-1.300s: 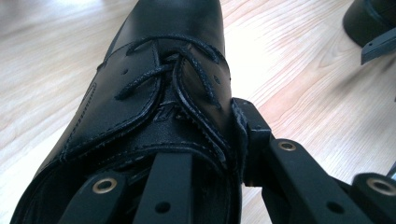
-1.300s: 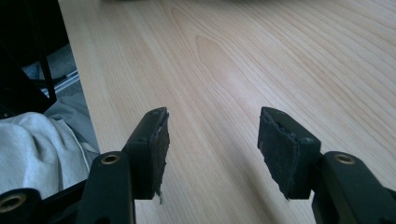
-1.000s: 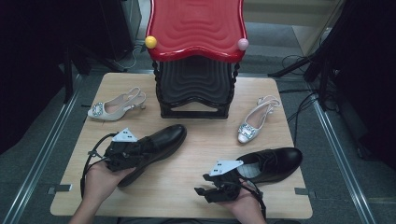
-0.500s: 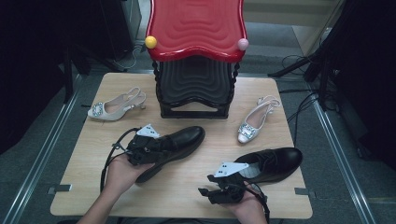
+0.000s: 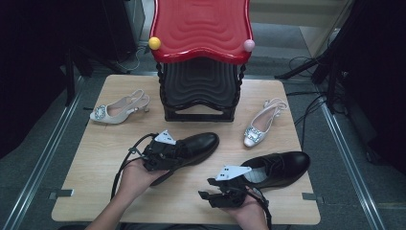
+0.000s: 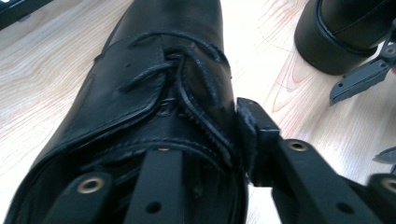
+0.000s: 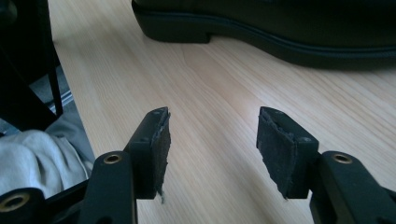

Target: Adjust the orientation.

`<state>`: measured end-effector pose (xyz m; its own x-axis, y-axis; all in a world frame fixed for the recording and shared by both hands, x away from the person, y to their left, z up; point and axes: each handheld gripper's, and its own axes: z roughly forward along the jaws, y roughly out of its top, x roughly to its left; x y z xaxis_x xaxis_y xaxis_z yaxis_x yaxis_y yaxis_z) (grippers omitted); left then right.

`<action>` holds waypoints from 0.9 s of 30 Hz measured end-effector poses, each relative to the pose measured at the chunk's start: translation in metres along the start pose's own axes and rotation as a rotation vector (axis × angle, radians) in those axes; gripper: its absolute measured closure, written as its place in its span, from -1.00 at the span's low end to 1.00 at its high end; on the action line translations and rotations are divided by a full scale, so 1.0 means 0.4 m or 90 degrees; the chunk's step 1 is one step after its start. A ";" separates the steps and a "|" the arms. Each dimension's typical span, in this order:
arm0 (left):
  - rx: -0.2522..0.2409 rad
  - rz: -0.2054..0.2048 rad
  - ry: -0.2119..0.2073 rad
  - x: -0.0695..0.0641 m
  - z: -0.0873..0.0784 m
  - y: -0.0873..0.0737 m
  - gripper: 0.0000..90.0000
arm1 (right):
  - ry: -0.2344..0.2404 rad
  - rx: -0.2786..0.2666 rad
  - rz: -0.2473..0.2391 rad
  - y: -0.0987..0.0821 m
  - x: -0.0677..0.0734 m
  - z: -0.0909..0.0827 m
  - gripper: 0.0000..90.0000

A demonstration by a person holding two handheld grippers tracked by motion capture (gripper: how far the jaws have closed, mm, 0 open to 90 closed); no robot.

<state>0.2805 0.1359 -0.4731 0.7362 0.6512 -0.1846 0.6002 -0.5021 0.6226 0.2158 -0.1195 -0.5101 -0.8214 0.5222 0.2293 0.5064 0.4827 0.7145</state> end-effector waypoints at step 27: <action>-0.072 -0.063 -0.009 0.179 -0.209 -0.072 0.72 | -0.032 -0.031 0.009 0.181 -0.024 0.114 0.04</action>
<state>0.2897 0.2449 -0.4407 0.6802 0.6858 -0.2590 0.6312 -0.3681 0.6827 0.2724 -0.0576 -0.4907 -0.7996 0.5641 0.2061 0.5030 0.4414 0.7431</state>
